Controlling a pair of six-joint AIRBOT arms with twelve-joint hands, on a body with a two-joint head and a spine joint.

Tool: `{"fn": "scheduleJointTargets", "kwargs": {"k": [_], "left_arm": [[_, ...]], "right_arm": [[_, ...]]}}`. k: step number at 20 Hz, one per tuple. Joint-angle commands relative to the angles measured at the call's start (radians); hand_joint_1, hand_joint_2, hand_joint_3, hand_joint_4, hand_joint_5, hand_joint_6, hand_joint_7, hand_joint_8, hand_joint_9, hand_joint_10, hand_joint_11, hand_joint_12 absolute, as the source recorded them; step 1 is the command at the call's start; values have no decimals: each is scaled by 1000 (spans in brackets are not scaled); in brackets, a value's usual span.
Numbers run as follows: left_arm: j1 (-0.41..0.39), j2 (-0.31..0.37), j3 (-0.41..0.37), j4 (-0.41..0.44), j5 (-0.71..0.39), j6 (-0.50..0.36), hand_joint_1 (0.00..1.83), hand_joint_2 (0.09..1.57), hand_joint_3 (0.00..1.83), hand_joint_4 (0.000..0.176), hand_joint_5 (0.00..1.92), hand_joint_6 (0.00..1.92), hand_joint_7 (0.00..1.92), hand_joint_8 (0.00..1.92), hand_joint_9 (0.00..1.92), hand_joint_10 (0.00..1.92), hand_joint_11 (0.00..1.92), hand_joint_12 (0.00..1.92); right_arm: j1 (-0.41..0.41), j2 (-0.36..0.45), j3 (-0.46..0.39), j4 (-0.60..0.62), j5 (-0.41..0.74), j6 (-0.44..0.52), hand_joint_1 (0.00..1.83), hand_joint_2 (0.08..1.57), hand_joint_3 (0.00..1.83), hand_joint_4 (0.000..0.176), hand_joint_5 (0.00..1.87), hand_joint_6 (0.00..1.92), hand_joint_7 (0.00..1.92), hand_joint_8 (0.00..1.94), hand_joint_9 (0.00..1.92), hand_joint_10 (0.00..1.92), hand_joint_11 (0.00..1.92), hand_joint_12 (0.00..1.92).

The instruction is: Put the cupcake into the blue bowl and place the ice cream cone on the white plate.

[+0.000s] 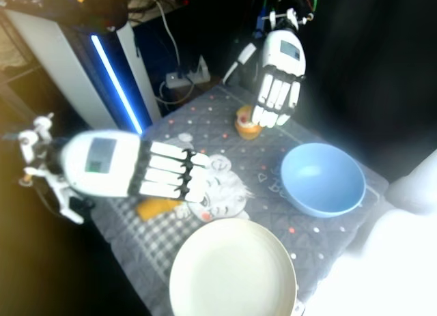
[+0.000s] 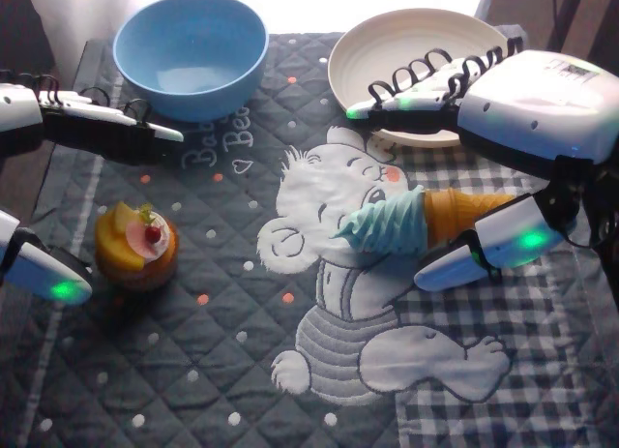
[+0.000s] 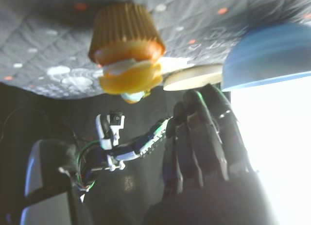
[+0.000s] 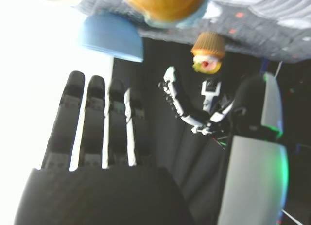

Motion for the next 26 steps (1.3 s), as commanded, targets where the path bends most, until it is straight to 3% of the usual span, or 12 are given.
{"fn": "scheduleJointTargets", "kwargs": {"k": [1, 7, 13, 18, 26], "left_arm": [[-12, -3, 4, -40, -84, -9, 791, 779, 0, 0, 355, 0, 513, 3, 565, 5, 195, 888], [-12, -20, 18, -40, -70, -17, 802, 748, 0, 0, 369, 5, 511, 8, 559, 7, 202, 927], [8, -45, 33, -35, -51, -28, 822, 719, 0, 0, 449, 4, 557, 2, 581, 3, 295, 756], [16, -87, 59, 39, -16, -97, 765, 709, 0, 0, 441, 0, 574, 2, 631, 6, 262, 1001], [27, -123, 82, 82, 21, -125, 819, 722, 0, 0, 483, 3, 556, 2, 607, 7, 171, 1105]], "right_arm": [[-1, -7, 5, 22, 105, 10, 747, 721, 13, 0, 312, 0, 382, 0, 388, 2, 361, 101], [-45, -41, 25, 45, 99, 32, 741, 727, 7, 0, 313, 2, 367, 0, 340, 0, 295, 67], [-51, -64, 52, 46, 57, 36, 710, 725, 5, 0, 325, 6, 384, 3, 403, 21, 388, 110], [-51, -68, 60, 48, 51, 36, 715, 744, 9, 0, 345, 11, 419, 15, 454, 29, 455, 142], [-51, -76, 74, 61, 44, 36, 772, 887, 8, 0, 375, 8, 418, 23, 478, 11, 469, 152]]}}
